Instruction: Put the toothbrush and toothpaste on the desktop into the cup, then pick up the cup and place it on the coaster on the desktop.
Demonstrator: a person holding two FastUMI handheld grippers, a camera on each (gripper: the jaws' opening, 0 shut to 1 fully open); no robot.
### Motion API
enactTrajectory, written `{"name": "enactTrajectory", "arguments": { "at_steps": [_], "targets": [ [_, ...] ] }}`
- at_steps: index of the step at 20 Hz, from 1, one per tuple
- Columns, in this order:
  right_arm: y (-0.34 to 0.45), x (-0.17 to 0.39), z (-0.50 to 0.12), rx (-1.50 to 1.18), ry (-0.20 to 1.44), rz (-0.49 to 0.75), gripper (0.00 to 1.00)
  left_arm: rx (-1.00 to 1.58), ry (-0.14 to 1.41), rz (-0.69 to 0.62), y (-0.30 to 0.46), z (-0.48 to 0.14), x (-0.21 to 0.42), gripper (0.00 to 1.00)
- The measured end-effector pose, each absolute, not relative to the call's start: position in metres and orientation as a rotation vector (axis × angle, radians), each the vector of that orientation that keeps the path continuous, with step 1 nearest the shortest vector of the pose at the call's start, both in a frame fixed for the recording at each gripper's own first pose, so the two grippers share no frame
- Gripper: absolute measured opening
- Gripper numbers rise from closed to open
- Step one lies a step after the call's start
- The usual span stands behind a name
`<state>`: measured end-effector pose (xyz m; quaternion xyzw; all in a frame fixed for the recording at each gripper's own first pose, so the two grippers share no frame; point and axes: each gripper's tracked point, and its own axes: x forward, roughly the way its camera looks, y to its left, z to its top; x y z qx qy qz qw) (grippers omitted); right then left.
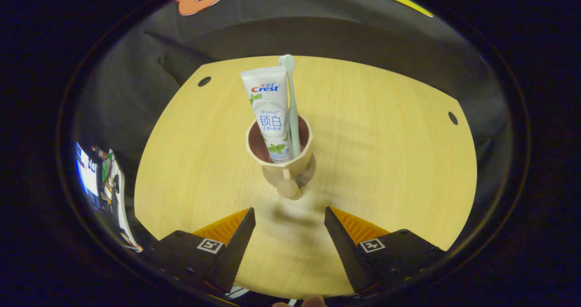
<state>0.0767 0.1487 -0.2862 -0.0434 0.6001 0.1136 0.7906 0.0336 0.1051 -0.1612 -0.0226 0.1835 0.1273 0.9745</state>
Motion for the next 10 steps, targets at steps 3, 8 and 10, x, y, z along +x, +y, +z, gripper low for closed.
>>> {"name": "enactTrajectory", "arguments": {
  "at_steps": [3, 8, 10],
  "targets": [
    [0.123, 0.067, -0.258, -0.043, 1.222, 0.199, 0.93, -0.050, 0.332, 0.197, 0.088, -0.147, 0.045, 0.89],
    [0.063, 0.068, -0.200, -0.051, 1.022, 0.114, 0.94, -0.034, 0.278, 0.101, 0.055, -0.119, 0.064, 0.89],
    [0.038, 0.072, -0.170, -0.048, 0.921, 0.077, 0.93, -0.034, 0.261, 0.054, 0.039, -0.109, 0.074, 0.89]
  ]
}}
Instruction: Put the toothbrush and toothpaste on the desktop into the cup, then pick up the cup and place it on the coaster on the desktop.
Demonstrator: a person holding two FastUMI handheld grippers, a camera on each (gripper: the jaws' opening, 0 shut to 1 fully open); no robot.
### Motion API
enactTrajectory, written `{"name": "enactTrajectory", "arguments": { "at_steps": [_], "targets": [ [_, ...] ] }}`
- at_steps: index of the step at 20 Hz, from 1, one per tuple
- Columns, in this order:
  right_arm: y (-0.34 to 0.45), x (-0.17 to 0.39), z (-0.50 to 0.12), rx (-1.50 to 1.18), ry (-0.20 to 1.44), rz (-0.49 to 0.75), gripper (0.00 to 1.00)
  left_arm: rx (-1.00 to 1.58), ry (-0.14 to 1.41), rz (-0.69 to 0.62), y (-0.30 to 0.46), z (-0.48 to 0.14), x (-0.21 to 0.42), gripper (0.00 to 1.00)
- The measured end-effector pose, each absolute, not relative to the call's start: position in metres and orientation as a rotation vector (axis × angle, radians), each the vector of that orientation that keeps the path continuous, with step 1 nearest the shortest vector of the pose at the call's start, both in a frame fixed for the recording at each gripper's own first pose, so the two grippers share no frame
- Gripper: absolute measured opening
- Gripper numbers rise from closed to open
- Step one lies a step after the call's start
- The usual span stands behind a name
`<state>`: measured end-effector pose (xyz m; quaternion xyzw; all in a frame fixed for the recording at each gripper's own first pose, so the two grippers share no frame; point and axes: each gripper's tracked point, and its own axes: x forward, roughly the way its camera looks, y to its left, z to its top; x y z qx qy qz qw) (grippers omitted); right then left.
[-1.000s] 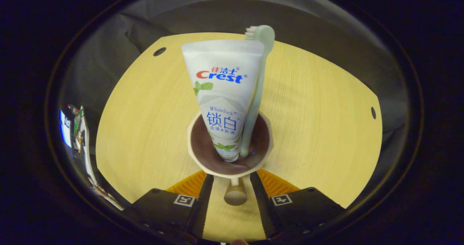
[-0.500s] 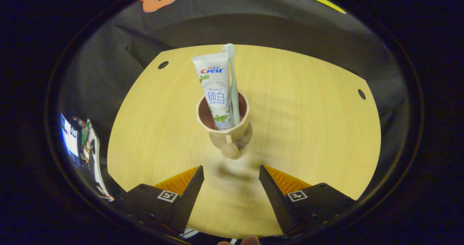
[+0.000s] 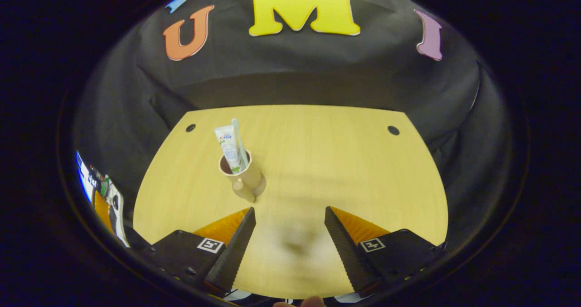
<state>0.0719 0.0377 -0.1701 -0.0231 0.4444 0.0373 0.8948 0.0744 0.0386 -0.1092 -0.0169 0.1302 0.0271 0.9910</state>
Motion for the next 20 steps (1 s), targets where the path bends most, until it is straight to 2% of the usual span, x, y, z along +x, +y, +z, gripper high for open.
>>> {"name": "enactTrajectory", "arguments": {
  "at_steps": [6, 10, 15, 20],
  "targets": [
    [-0.021, 0.088, -0.063, -0.050, 0.552, -0.028, 0.93, -0.038, 0.188, -0.068, -0.012, -0.060, 0.108, 0.89],
    [-0.035, 0.087, -0.013, -0.047, 0.373, -0.041, 0.93, -0.030, 0.140, -0.097, -0.030, -0.027, 0.123, 0.89],
    [-0.035, 0.079, 0.025, -0.051, 0.238, 0.003, 0.93, -0.026, 0.118, -0.083, -0.039, -0.004, 0.125, 0.89],
    [-0.030, 0.077, 0.035, -0.038, 0.197, 0.033, 0.93, -0.029, 0.119, -0.053, -0.042, -0.001, 0.124, 0.90]
  ]
}}
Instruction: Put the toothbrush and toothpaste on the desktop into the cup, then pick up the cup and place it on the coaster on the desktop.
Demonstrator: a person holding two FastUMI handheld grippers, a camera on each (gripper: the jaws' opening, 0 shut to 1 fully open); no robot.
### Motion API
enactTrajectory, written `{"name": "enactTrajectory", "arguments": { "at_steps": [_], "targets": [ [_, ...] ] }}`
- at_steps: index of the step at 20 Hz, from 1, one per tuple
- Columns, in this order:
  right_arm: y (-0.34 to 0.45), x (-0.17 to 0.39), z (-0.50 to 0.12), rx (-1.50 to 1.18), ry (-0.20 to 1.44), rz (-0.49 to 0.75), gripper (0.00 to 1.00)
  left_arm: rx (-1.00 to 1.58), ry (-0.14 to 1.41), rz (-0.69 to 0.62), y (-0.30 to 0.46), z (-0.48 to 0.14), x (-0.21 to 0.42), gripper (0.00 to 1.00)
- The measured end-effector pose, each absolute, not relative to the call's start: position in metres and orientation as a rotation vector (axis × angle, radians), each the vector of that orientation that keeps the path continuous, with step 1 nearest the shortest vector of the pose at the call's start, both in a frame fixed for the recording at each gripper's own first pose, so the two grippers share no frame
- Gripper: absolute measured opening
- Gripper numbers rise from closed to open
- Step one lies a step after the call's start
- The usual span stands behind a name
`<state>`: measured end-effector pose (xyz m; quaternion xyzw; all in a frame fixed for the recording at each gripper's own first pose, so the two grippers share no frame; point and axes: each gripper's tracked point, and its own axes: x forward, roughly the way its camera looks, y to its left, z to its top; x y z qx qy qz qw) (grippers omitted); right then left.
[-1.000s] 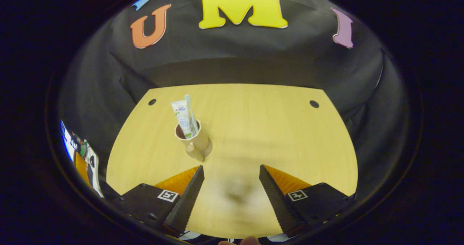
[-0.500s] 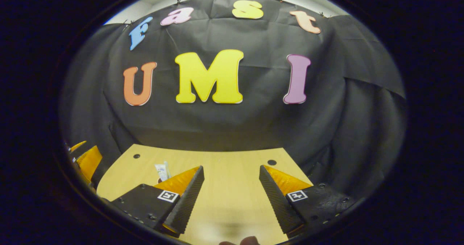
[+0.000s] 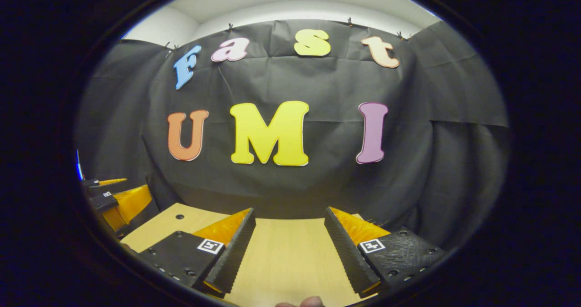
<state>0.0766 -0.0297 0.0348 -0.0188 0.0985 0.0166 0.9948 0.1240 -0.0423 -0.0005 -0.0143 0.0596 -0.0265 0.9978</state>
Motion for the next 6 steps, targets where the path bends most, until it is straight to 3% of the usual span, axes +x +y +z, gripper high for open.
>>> {"name": "enactTrajectory", "arguments": {
  "at_steps": [5, 6],
  "targets": [
    [-0.0222, 0.0803, 0.0455, -0.038, 0.162, 0.057, 0.93, -0.016, 0.099, -0.048, -0.0449, 0.0061, 0.1275, 0.93],
    [-0.0209, 0.0809, 0.0454, -0.037, 0.163, 0.062, 0.92, -0.020, 0.098, -0.048, -0.0453, 0.0062, 0.1277, 1.00]
  ]
}}
